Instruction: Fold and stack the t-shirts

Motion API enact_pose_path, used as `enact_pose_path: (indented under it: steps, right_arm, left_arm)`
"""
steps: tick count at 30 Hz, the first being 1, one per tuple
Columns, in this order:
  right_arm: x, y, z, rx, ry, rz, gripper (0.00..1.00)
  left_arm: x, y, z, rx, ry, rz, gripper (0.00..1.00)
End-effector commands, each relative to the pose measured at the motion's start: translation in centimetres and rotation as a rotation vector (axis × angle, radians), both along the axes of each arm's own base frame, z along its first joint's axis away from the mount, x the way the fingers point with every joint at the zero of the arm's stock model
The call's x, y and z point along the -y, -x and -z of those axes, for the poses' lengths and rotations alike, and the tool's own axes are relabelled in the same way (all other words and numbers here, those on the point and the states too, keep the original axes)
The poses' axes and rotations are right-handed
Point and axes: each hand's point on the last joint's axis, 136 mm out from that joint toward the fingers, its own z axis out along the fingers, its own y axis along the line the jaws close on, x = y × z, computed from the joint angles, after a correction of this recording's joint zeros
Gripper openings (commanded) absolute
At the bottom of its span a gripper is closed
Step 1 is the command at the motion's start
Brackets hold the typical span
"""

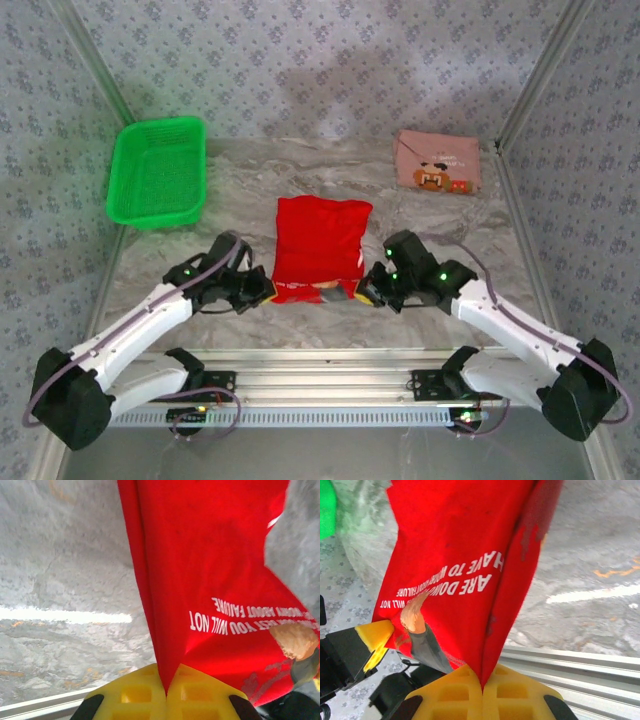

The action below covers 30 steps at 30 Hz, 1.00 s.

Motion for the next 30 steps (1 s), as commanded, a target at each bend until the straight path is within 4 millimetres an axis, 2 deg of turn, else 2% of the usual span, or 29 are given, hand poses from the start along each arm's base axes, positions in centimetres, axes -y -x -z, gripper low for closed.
enact_pose_path:
  steps: [1, 5, 11, 14, 24, 30]
  right_arm:
    - [0.7, -1.4, -1.3, 0.02, 0.065, -0.024, 0.0]
    - [-0.2, -4.3, -2.3, 0.035, 0.05, -0.04, 0.0]
    - [-0.5, -8.5, -3.9, 0.069, 0.051, -0.063, 0.0]
    - [-0.9, -10.6, -4.8, 0.088, 0.035, -0.062, 0.0]
    - [-0.4, -15.3, -3.3, 0.07, 0.052, -0.057, 0.0]
    - [0.5, -18.1, -2.0, 0.054, 0.065, -0.035, 0.0]
  left_arm:
    - [-0.9, -0.4, -2.3, -0.006, 0.019, -0.008, 0.0]
    - [-0.7, -2.3, -3.4, -0.004, 0.073, -0.015, 0.0]
    - [-0.7, -6.0, -6.4, 0.043, 0.11, -0.002, 0.0]
    - [-0.7, -7.7, -6.9, 0.046, 0.134, -0.002, 0.0]
    - [-1.6, -13.6, -7.6, 0.059, 0.171, -0.008, 0.0]
    - [-1.1, -16.9, -6.8, 0.049, 0.177, 0.021, 0.0]
